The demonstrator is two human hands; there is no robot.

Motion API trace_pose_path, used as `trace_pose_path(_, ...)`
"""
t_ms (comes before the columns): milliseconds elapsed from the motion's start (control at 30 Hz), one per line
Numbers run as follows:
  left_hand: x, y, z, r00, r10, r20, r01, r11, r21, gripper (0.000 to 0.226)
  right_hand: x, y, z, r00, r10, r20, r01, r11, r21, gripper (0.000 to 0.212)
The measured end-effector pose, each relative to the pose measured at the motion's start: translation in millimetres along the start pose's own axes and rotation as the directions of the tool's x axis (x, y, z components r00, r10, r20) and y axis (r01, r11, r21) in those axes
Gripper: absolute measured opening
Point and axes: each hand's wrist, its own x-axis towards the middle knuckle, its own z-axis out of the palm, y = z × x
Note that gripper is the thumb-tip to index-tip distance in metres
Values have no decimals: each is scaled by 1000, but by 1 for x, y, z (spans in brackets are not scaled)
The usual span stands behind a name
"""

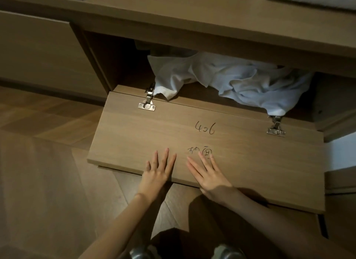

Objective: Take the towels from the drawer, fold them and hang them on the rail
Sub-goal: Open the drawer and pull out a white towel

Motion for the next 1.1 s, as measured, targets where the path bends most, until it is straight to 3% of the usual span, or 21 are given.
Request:
trace_pose_path(67, -3, -3, -5, 999, 25, 34, -21, 992, -122, 122, -5, 9, -19, 999, -34, 28, 29, 990, 139, 82)
trace_pose_path(200, -3, -14, -32, 996, -38, -85, 0, 913, -407, 78, -4, 40, -68, 978, 14, -209, 61, 937, 345, 51)
trace_pose_path(300, 28, -24, -58, 983, -133, -130, 68, 906, -418, 73, 19, 69, -105, 939, 102, -329, 10, 947, 322, 44)
trace_pose_path(467, 87, -43, -73, 978, -204, -36, 177, 912, -369, 78, 73, 101, -152, 892, 235, -386, -112, 943, 314, 48)
trace_pose_path(600, 104, -47, -69, 972, -227, 55, 232, 913, -335, 81, 113, 120, -163, 887, 330, -323, -207, 909, 362, 51)
trace_pose_path(900, 98, -50, -65, 978, -186, 97, 205, 945, -256, 98, 179, 143, -155, 910, 415, -28, -358, 816, 454, 54)
trace_pose_path(1033, 99, -50, -65, 976, -188, 108, 210, 943, -259, 99, 182, 144, -153, 888, 459, 17, -405, 765, 500, 51)
trace_pose_path(1100, 100, -50, -66, 974, -193, 118, 218, 939, -268, 99, 178, 145, -149, 879, 475, -37, -374, 735, 566, 48)
